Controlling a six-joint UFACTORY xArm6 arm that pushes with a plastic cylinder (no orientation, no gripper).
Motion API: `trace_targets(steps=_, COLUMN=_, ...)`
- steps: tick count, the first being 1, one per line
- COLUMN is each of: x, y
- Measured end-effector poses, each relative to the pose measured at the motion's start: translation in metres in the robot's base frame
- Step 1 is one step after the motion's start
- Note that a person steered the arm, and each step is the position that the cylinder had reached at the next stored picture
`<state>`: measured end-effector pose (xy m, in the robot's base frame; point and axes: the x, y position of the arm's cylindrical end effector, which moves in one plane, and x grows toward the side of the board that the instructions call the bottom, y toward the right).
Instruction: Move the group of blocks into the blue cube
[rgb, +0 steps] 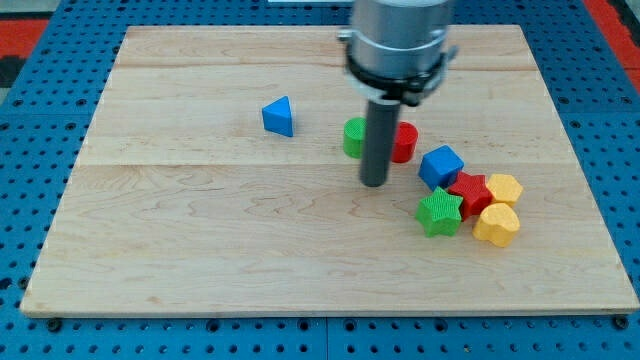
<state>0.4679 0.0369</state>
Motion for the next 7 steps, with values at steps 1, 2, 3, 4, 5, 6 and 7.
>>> trace_targets(steps=1, x=0.006, y=-0.052)
trace_targets(steps=2, x=0.010, y=-0.093)
trace_targets(steps=3, x=0.011, y=-0.128)
trace_targets(steps=4, x=0.011, y=-0.138)
trace_targets(steps=5, x=0.011, y=-0.138)
trace_targets(steps=6, x=-0.009, y=-0.155)
trace_targets(steps=7, x=-0.009, y=-0.156)
